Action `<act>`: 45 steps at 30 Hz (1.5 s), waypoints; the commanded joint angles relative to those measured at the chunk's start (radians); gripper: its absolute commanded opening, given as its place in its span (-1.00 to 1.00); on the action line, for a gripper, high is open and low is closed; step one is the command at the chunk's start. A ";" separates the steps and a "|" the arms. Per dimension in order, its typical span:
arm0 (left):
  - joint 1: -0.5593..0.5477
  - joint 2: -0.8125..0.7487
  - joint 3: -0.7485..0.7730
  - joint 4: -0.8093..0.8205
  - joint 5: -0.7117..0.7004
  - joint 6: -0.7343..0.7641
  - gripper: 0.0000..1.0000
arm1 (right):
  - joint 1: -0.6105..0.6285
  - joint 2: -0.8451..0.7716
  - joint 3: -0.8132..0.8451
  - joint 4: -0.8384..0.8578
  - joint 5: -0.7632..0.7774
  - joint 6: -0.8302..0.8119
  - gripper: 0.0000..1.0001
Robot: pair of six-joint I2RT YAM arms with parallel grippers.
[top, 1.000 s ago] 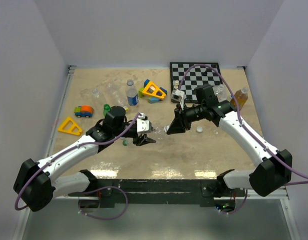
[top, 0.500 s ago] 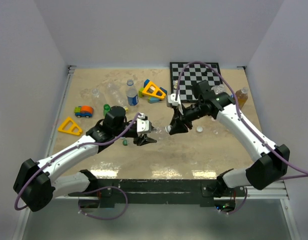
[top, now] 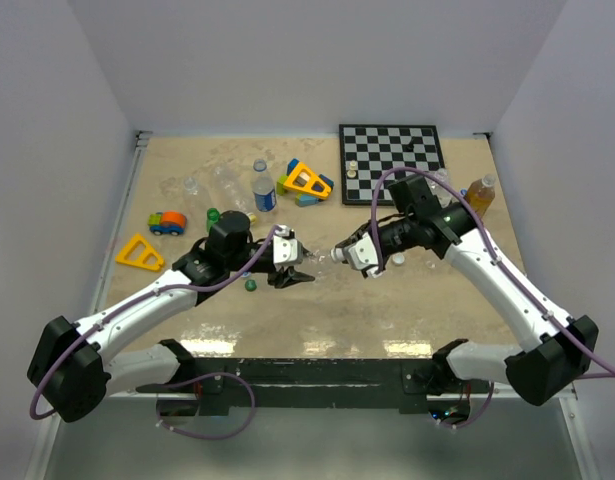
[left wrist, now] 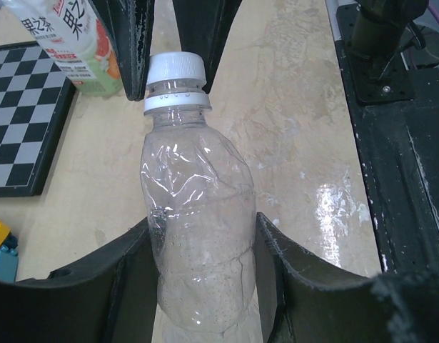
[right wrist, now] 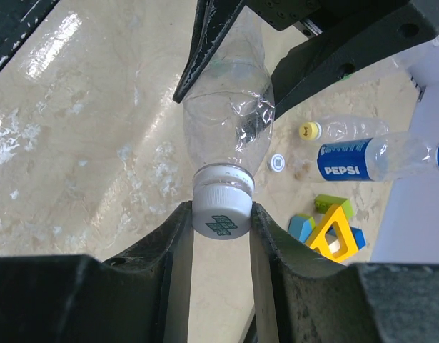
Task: Unscrew the bottle caps
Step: Unscrew the bottle cap from the plastic bottle.
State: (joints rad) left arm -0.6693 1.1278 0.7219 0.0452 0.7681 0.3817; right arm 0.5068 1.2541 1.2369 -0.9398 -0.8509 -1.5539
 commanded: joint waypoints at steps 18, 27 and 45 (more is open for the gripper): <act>0.005 -0.019 0.010 -0.039 0.050 0.002 -1.00 | -0.025 -0.102 0.075 -0.015 0.142 0.622 0.96; 0.005 -0.020 0.008 -0.033 0.037 -0.003 -1.00 | -0.071 -0.006 0.067 -0.008 -0.014 1.086 0.69; 0.005 -0.019 0.008 -0.034 0.028 -0.001 -1.00 | -0.068 0.105 0.065 0.056 -0.169 1.272 0.37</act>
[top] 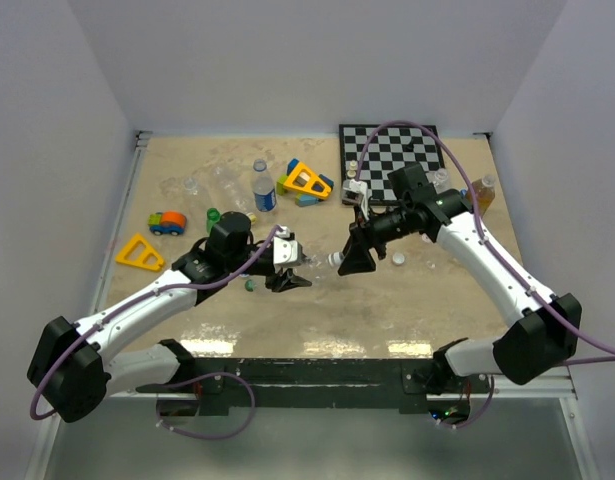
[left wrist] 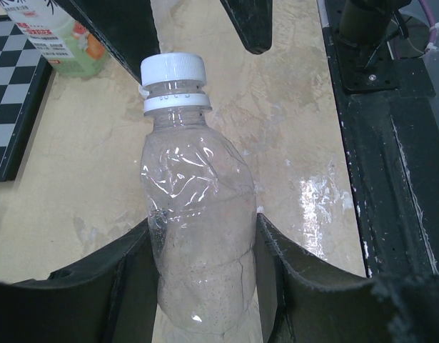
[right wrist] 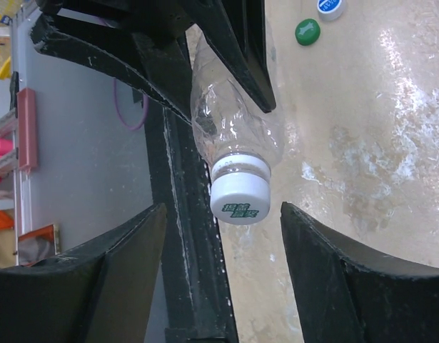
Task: Unscrew the bottle caps
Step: Unscrew the bottle cap from the plastic bottle.
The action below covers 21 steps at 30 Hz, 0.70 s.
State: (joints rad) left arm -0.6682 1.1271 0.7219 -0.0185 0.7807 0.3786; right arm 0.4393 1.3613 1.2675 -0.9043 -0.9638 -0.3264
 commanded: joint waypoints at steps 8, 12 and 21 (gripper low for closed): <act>0.004 -0.016 0.008 0.029 0.012 -0.001 -1.00 | -0.001 0.025 0.056 0.056 -0.056 0.069 0.22; 0.004 -0.013 0.008 0.029 0.011 0.000 -1.00 | -0.001 0.035 0.066 0.059 -0.056 0.072 0.05; 0.004 -0.016 0.008 0.025 0.012 0.005 -1.00 | -0.001 0.016 0.052 0.004 -0.070 -0.098 -1.00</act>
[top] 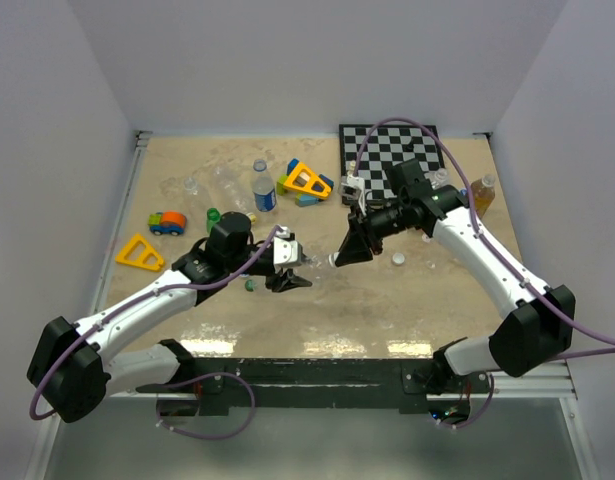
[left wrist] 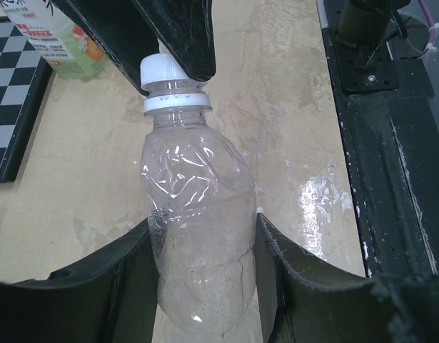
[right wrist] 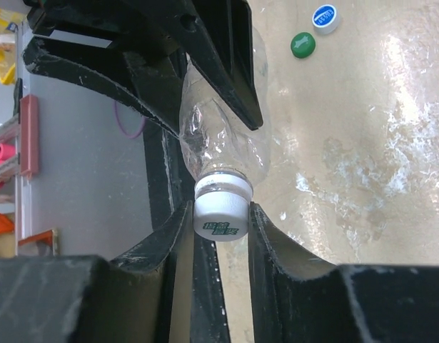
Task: Unscrew the bottle caps
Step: Unscrew the bottle cap from the plastic bottle.
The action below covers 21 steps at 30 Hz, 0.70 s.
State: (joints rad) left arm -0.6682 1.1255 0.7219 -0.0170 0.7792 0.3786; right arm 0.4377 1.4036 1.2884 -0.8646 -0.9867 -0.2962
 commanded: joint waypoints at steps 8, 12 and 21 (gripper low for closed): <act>0.004 -0.013 0.008 0.022 0.015 0.008 -1.00 | 0.015 0.038 0.126 -0.376 0.034 -0.789 -1.00; 0.004 -0.013 0.008 0.019 0.017 0.009 -1.00 | 0.022 -0.058 0.104 -0.372 0.080 -1.159 -1.00; 0.002 -0.013 0.008 0.019 0.011 0.016 -1.00 | 0.029 -0.204 -0.006 -0.119 0.178 -1.318 -0.97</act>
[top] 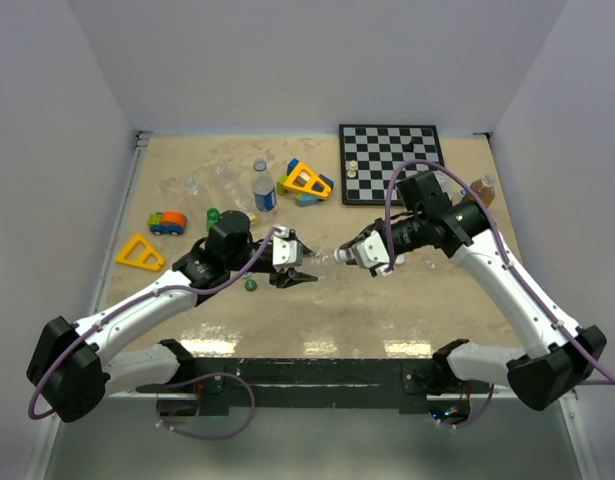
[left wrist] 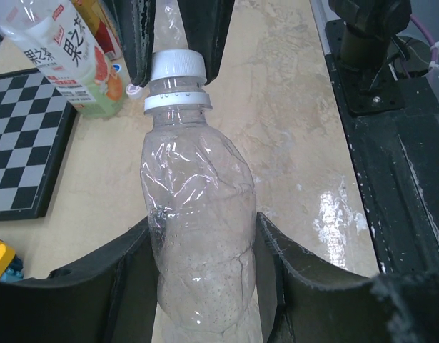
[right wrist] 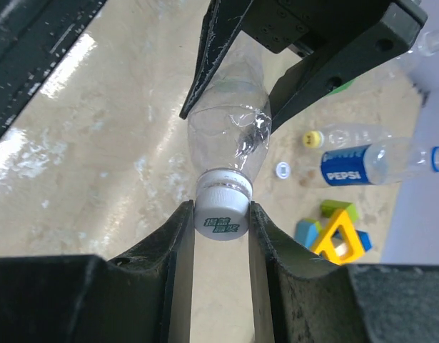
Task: Unscrew the bottle caps
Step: Unscrew the bottle cap from the plastic bottle.
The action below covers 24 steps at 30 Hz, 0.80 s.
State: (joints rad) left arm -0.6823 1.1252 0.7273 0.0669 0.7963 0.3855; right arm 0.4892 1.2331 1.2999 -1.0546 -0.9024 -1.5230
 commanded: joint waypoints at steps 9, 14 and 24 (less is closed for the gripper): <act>0.018 -0.015 0.003 -0.065 0.000 0.009 -1.00 | -0.023 -0.073 -0.047 0.159 0.003 0.254 -0.01; 0.018 -0.016 0.003 -0.065 0.000 0.009 -1.00 | -0.023 -0.063 -0.007 0.107 -0.016 0.376 0.36; 0.018 -0.015 0.003 -0.062 -0.002 0.000 -1.00 | -0.023 -0.115 -0.054 0.341 0.030 1.302 0.96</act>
State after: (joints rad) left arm -0.6682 1.1236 0.7265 -0.0204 0.7803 0.3851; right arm 0.4664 1.1656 1.2663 -0.8444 -0.8864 -0.6880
